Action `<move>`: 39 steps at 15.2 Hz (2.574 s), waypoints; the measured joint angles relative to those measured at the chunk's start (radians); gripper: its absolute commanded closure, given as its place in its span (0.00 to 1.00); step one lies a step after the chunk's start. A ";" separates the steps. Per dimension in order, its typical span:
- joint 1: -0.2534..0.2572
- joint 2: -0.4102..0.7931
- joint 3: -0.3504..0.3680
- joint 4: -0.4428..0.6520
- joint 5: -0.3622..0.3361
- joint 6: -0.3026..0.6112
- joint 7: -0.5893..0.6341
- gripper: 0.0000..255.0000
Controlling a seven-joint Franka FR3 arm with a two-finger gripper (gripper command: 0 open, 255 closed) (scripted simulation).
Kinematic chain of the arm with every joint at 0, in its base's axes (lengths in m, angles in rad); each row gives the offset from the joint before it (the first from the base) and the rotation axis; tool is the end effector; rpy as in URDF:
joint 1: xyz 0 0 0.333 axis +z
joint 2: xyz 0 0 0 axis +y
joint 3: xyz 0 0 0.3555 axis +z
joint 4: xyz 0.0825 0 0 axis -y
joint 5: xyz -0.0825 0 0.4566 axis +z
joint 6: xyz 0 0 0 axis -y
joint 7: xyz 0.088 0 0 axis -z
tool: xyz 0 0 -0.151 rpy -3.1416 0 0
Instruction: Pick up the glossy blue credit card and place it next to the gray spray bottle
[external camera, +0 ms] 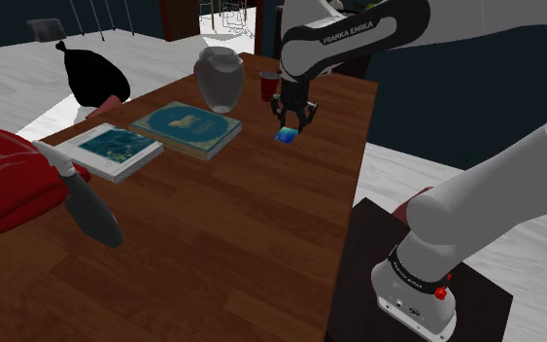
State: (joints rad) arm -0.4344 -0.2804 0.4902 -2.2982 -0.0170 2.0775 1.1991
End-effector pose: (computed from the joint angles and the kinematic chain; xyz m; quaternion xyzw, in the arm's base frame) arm 0.5272 0.0296 0.4119 0.8369 -0.5422 0.0534 0.0513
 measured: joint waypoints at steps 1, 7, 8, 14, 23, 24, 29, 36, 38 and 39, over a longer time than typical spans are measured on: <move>0.000 -0.007 -0.004 0.012 0.003 -0.018 -0.006 1.00; 0.001 -0.030 -0.015 0.073 0.012 -0.099 -0.023 1.00; 0.000 -0.035 -0.018 0.080 0.013 -0.110 -0.028 1.00; -0.001 -0.043 -0.025 0.156 0.015 -0.193 -0.038 1.00; -0.004 -0.050 -0.034 0.269 0.016 -0.312 -0.051 1.00; -0.005 -0.045 -0.035 0.286 0.014 -0.325 -0.051 1.00; -0.008 -0.034 -0.034 0.363 0.009 -0.391 -0.052 1.00; -0.013 -0.020 -0.037 0.468 0.003 -0.484 -0.059 1.00; -0.011 -0.017 -0.031 0.493 0.003 -0.507 -0.051 1.00; -0.004 -0.015 -0.018 0.500 0.005 -0.512 -0.032 1.00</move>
State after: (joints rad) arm -0.4388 -0.2956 0.4723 -1.7986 -0.0118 1.5655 1.1667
